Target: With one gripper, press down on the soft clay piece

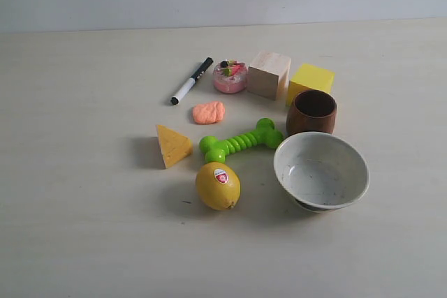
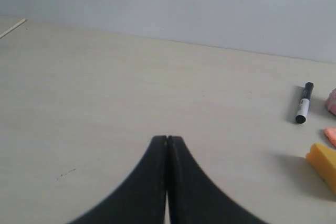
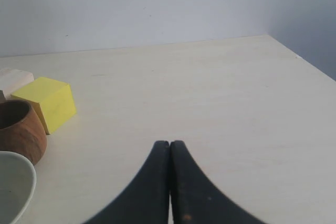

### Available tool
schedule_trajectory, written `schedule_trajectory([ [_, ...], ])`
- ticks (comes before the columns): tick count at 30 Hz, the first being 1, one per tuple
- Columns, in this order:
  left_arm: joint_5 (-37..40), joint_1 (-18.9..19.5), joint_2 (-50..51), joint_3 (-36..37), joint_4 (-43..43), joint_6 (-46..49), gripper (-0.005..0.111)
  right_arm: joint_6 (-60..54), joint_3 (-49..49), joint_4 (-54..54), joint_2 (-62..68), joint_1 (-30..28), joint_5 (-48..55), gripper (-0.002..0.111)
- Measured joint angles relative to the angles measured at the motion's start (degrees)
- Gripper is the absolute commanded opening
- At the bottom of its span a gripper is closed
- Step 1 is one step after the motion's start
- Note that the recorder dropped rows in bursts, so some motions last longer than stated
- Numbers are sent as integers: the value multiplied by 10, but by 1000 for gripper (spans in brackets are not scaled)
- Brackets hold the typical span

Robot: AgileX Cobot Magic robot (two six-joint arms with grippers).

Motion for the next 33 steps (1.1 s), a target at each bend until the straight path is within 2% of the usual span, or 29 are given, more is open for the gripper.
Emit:
schedule_trajectory([
  [21, 87, 0, -81, 6, 0, 16, 0, 0, 0, 0, 0, 0, 0, 0],
  [33, 92, 0, -81, 6, 0, 16, 0, 0, 0, 0, 0, 0, 0, 0],
])
